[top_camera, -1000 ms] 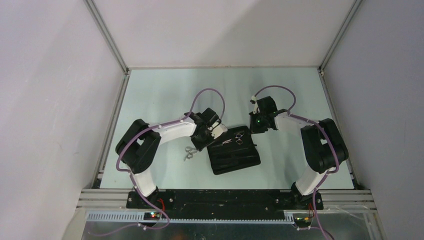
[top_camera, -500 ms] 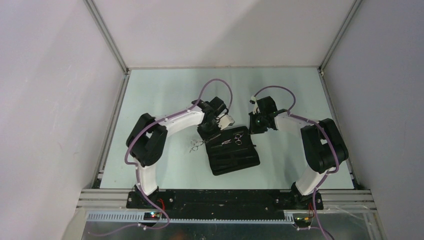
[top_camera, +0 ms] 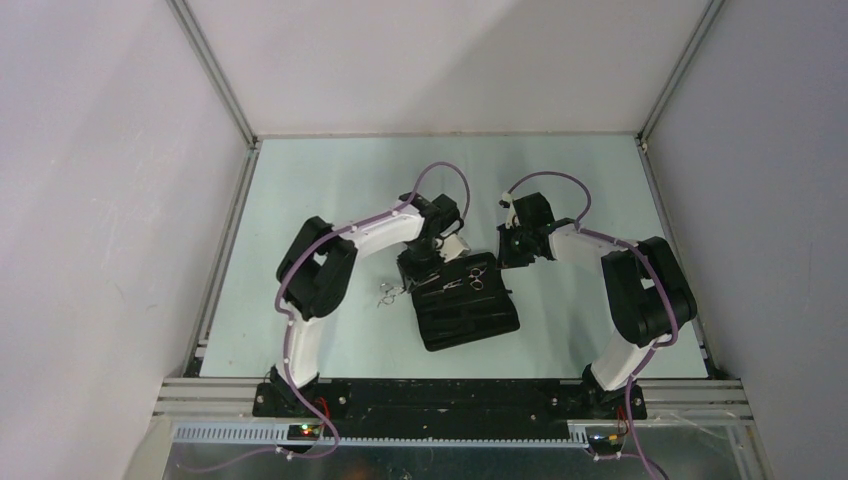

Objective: Sort the hair-cutting tools
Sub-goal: Place the scissors in the hairdressing tool bag.

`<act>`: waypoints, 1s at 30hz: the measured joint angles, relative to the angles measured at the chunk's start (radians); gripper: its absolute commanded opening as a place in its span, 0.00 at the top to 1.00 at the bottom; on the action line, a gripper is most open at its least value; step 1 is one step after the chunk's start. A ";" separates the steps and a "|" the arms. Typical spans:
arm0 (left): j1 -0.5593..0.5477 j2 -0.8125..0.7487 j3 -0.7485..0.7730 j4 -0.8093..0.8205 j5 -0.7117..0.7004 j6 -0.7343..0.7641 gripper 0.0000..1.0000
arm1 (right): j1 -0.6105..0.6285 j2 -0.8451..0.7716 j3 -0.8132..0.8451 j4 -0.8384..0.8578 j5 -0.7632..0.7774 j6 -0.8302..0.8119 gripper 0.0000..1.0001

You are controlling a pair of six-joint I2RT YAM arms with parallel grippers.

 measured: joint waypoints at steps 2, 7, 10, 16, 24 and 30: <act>0.000 0.023 0.029 -0.013 0.003 0.000 1.00 | 0.001 0.000 0.000 0.000 0.000 0.000 1.00; 0.000 0.076 0.097 -0.048 0.006 0.000 1.00 | 0.003 0.000 0.000 -0.001 0.000 0.000 1.00; 0.000 0.101 0.133 -0.069 0.011 0.000 1.00 | 0.005 0.000 0.000 -0.002 0.000 0.000 1.00; -0.001 0.134 0.180 -0.086 0.011 0.000 1.00 | 0.006 0.000 0.000 -0.002 0.000 0.000 1.00; -0.020 0.135 0.204 -0.077 0.010 0.012 1.00 | 0.014 0.000 0.000 0.000 -0.014 0.000 1.00; -0.053 0.142 0.227 -0.052 0.003 0.029 1.00 | 0.025 0.000 0.000 0.004 -0.031 -0.002 1.00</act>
